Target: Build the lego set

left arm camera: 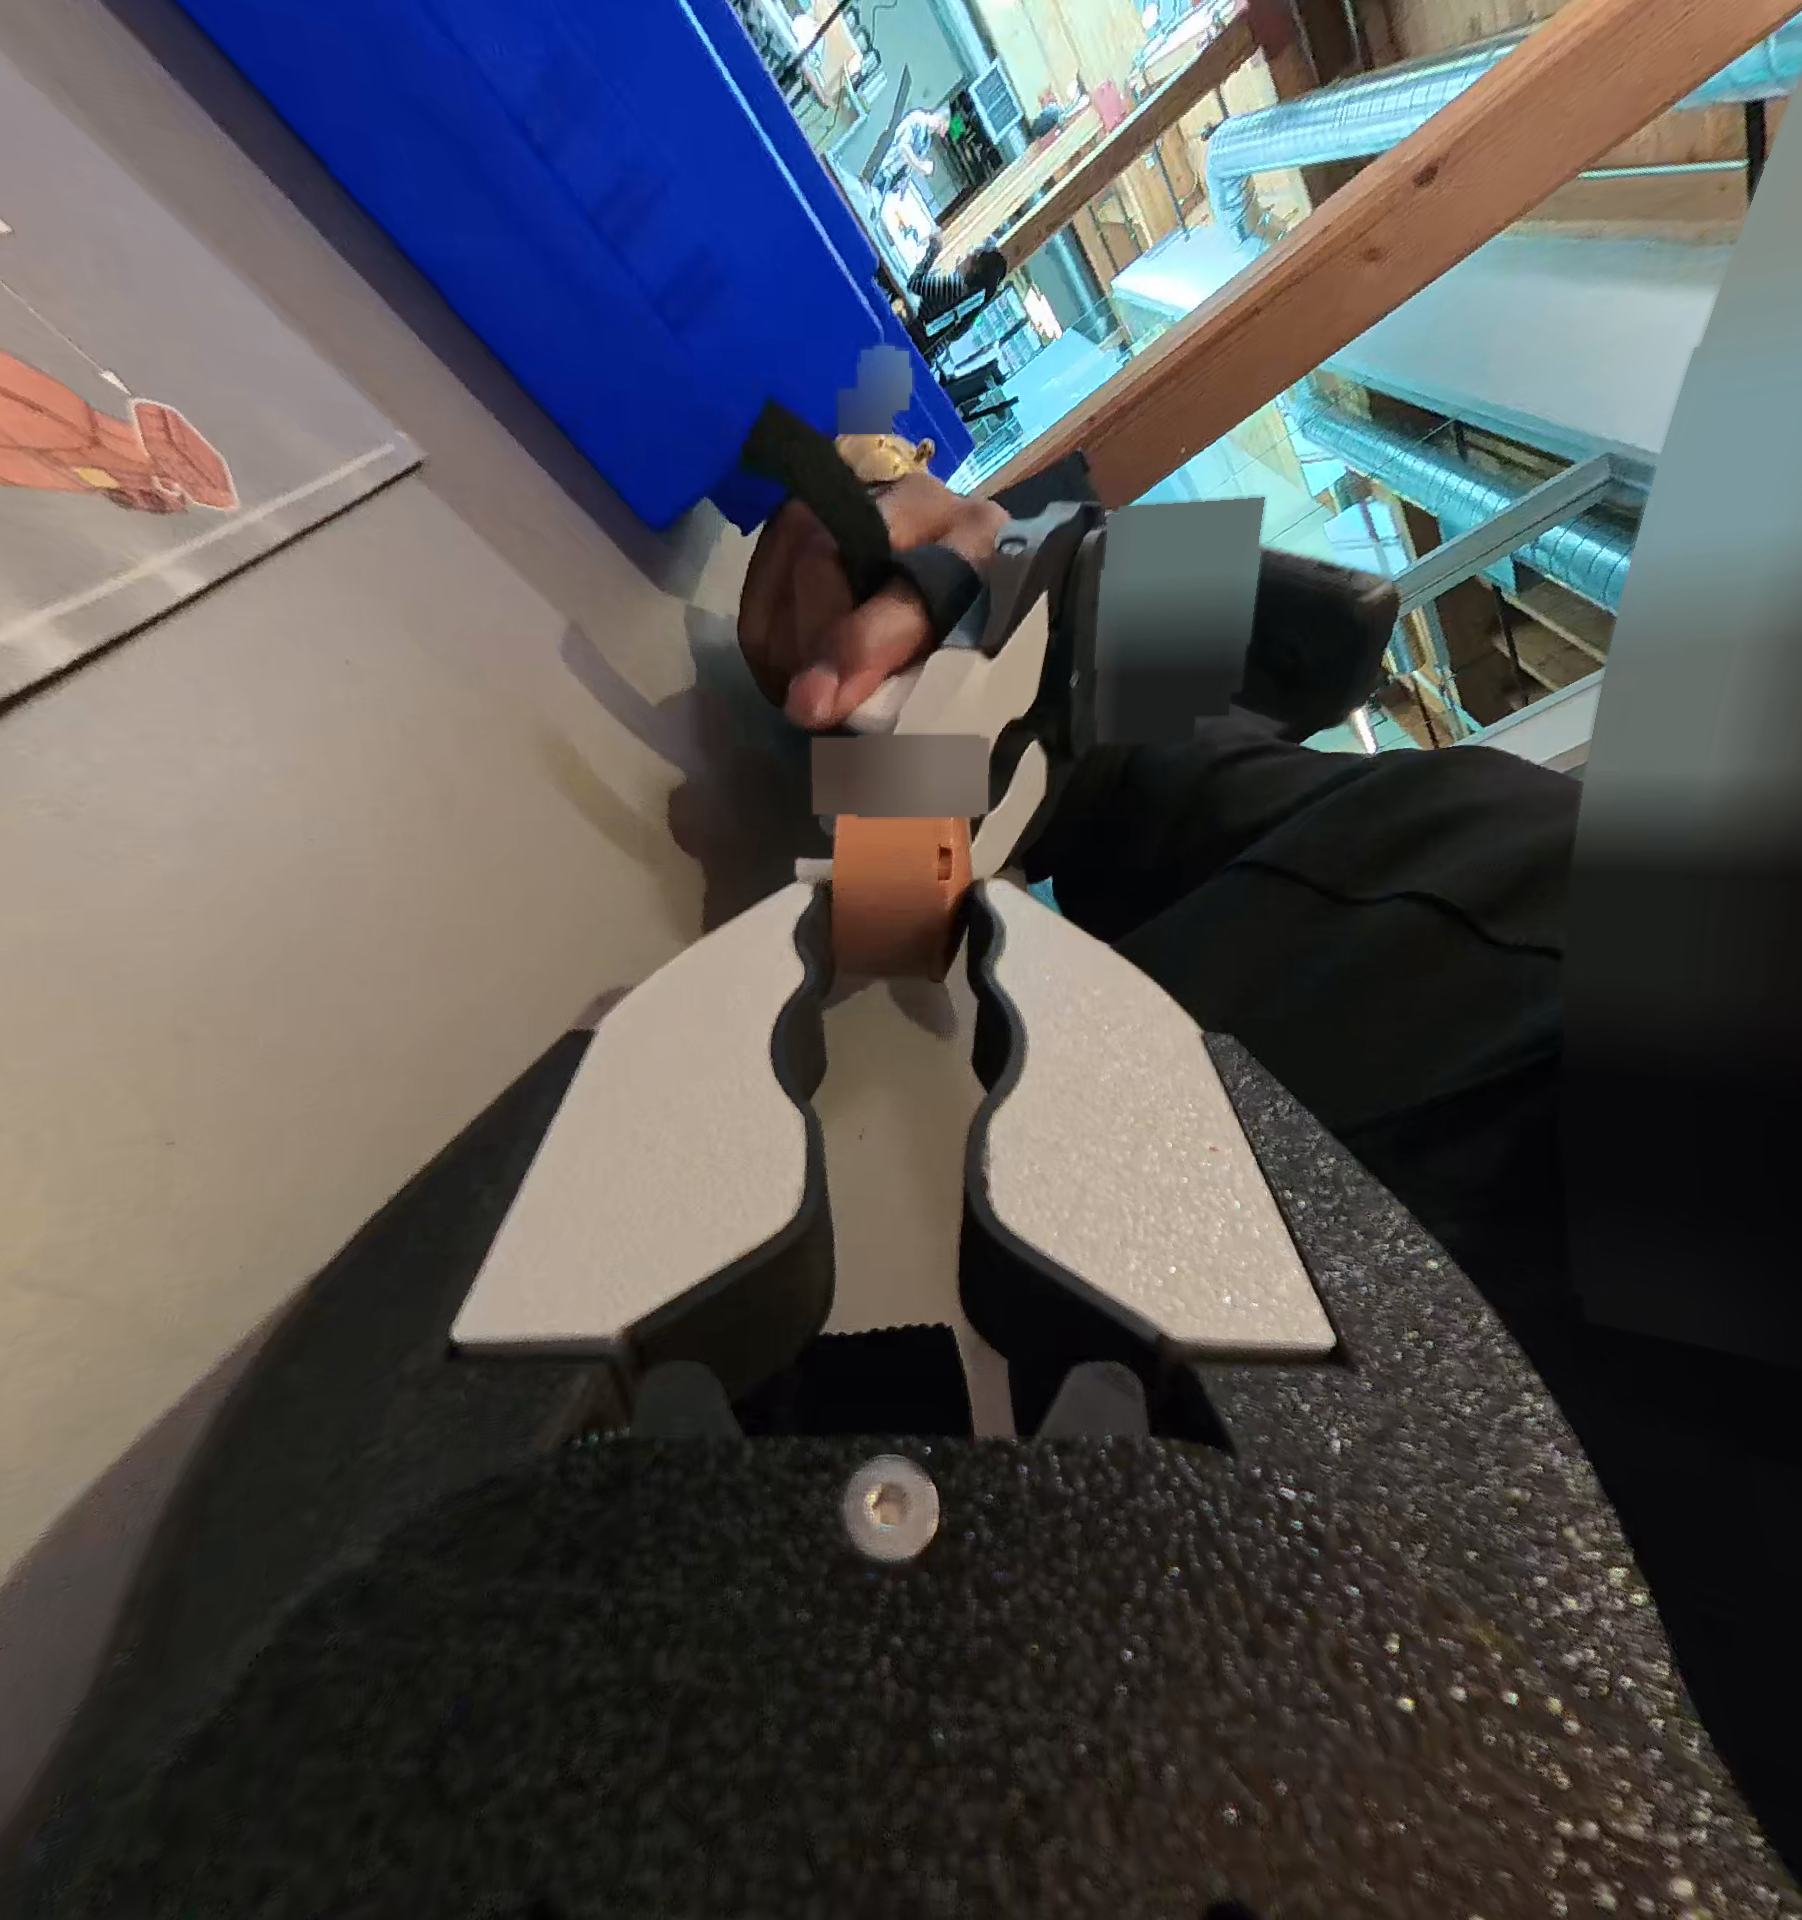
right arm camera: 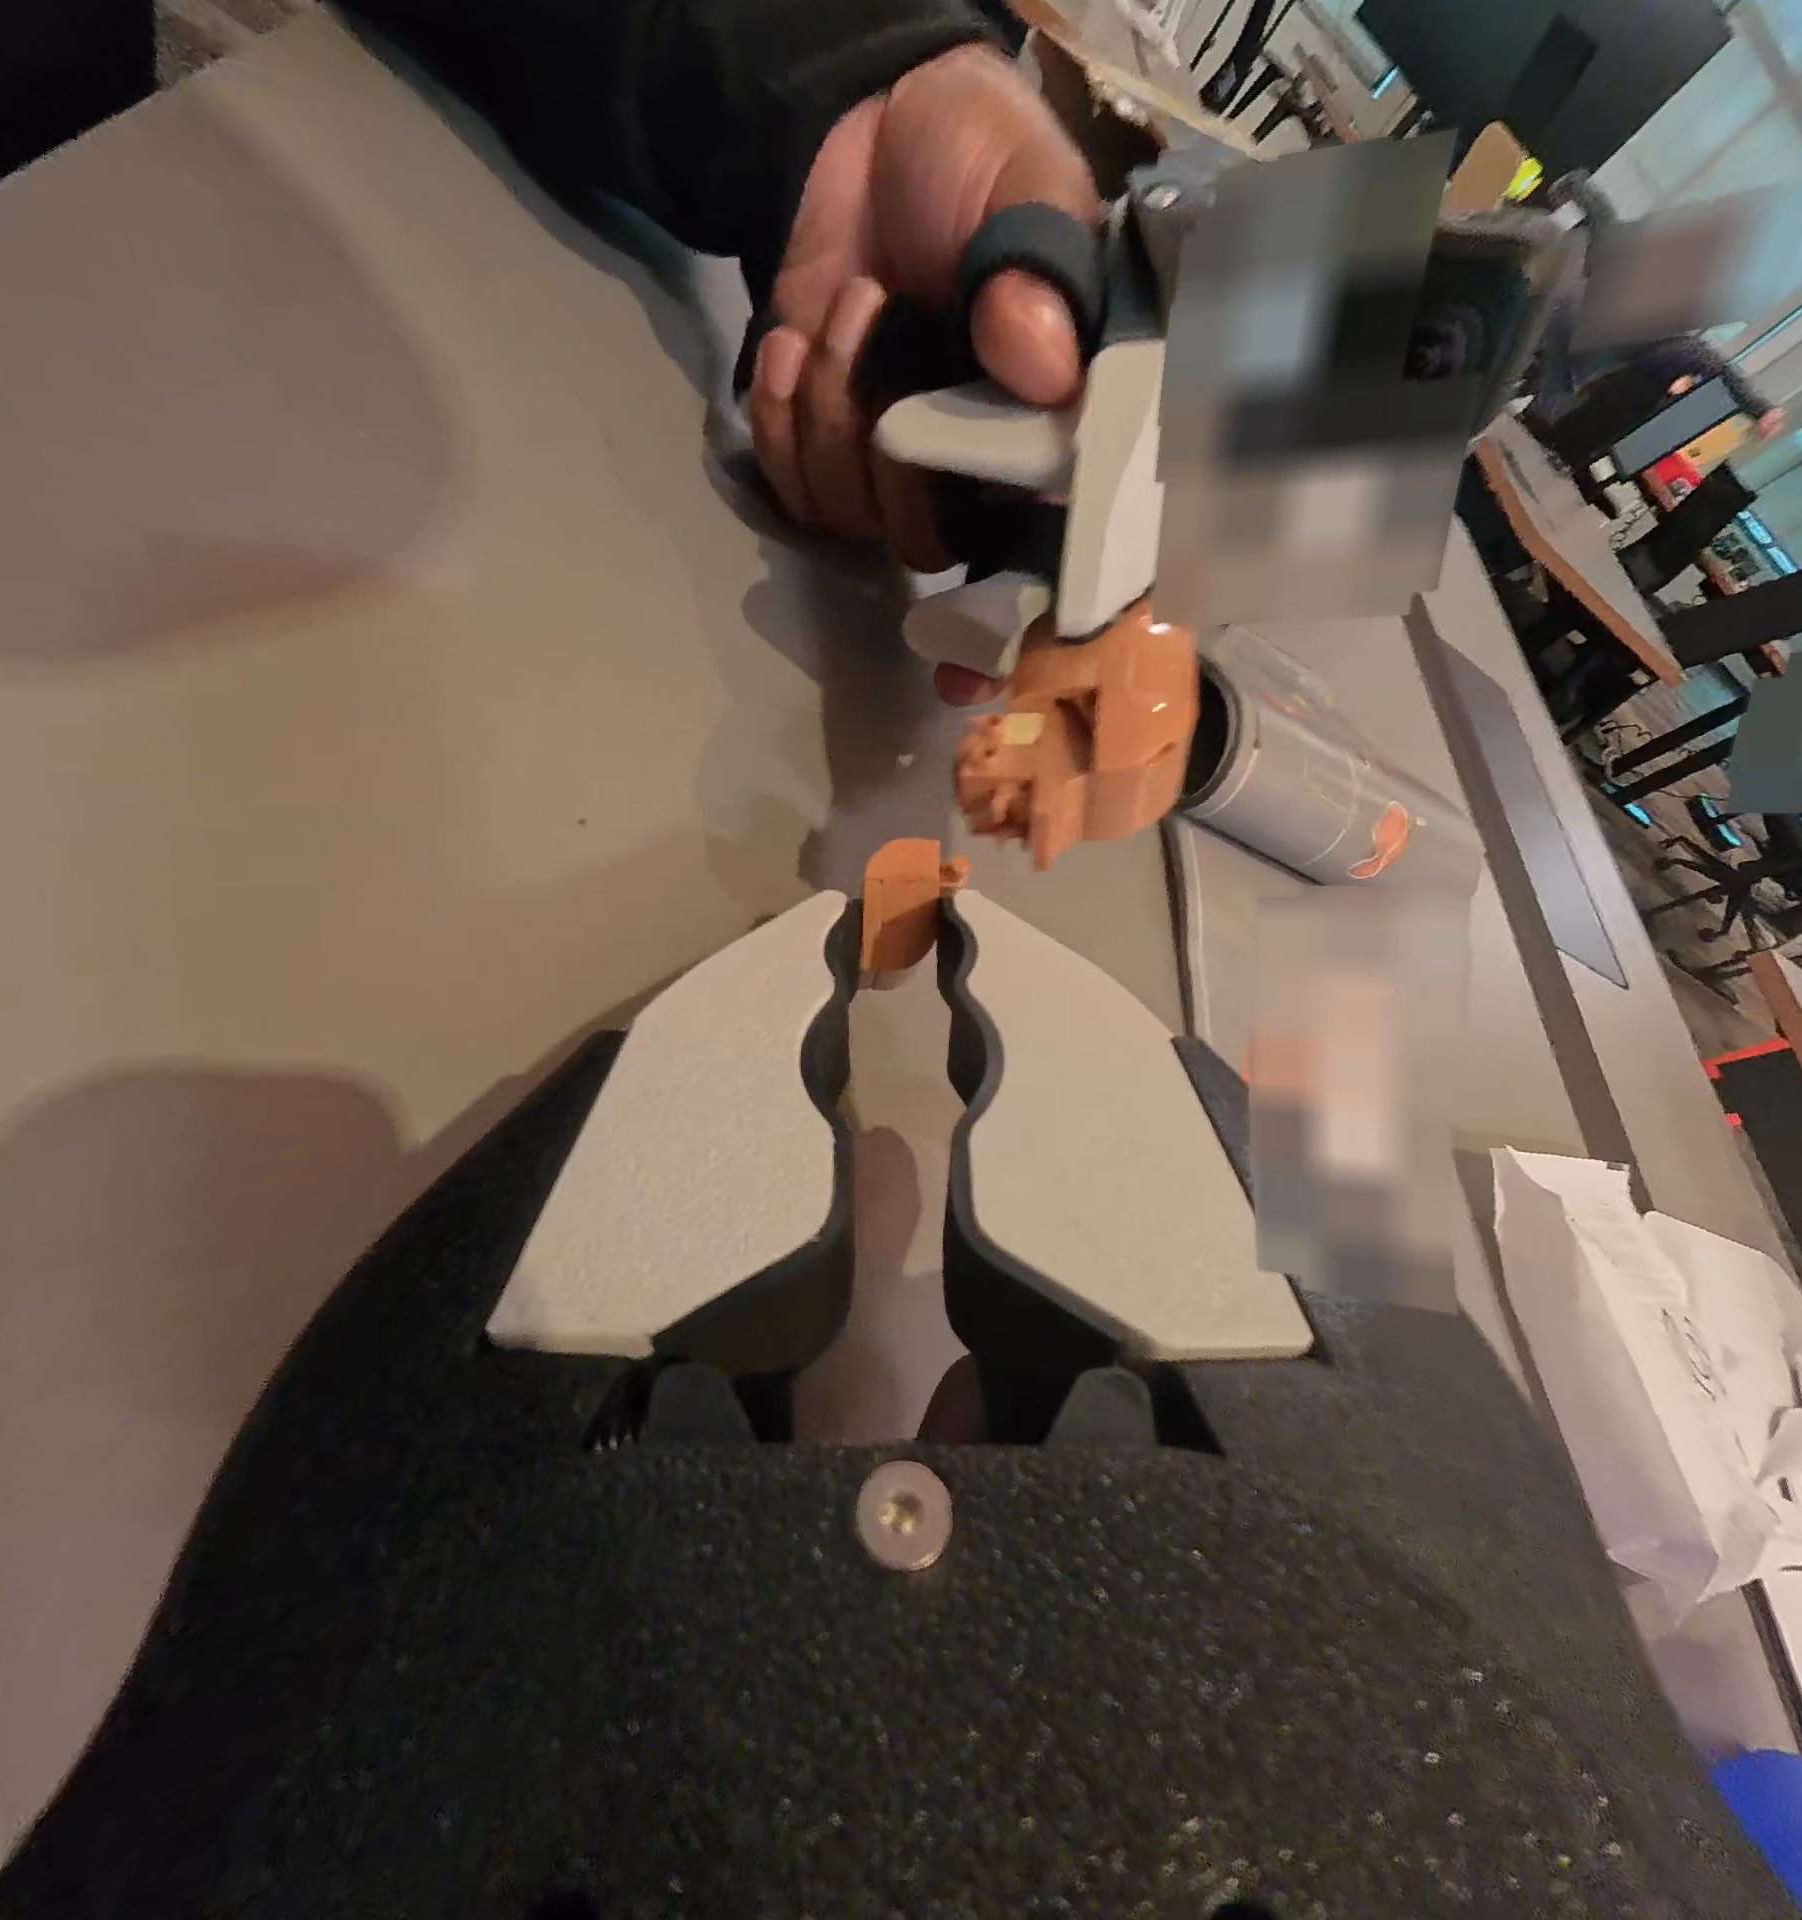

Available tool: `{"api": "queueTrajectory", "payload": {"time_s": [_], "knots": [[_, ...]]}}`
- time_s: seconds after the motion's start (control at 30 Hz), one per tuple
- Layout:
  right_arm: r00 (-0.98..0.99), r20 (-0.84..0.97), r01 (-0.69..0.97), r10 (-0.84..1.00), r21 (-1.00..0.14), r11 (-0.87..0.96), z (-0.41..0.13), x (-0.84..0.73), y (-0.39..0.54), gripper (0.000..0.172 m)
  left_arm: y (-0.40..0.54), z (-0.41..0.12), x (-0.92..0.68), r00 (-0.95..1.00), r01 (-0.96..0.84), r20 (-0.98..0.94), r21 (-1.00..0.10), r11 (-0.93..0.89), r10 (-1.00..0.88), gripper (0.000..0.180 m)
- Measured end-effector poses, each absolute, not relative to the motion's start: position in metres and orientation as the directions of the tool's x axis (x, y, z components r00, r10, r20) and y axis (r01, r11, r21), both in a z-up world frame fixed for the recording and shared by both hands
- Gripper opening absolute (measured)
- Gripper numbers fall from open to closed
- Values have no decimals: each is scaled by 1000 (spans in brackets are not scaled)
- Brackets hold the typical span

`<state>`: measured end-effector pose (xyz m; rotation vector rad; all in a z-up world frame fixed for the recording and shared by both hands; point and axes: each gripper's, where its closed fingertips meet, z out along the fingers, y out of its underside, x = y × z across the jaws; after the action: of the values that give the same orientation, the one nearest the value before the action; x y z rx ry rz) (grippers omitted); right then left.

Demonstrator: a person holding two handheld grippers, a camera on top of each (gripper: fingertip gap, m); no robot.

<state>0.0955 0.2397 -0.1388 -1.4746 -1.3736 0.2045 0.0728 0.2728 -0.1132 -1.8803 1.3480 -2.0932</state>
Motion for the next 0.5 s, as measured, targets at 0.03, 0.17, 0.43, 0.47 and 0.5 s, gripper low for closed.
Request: {"api": "queueTrajectory", "payload": {"time_s": [0.03, 0.17, 0.43, 0.47, 0.5], "knots": [[305, 492, 629, 815, -747, 216, -143, 96, 237, 13, 274, -110, 73, -285, -492, 802, -592, -639, -524, 24], [263, 411, 615, 873, -768, 177, -151, 92, 228, 13, 279, -98, 75, -327, -442, 832, -554, -706, -448, 24], [306, 346, 627, 887, -775, 85, -156, 98, 234, 19, 282, -79, 79, -403, -351, 852, -482, -803, -336, 24], [318, 346, 621, 883, -779, 82, -154, 99, 235, 23, 284, -77, 79, -413, -331, 851, -472, -817, -325, 24], [326, 346, 616, 880, -784, 79, -153, 99, 236, 25, 286, -75, 79, -418, -316, 852, -462, -829, -315, 24]]}}
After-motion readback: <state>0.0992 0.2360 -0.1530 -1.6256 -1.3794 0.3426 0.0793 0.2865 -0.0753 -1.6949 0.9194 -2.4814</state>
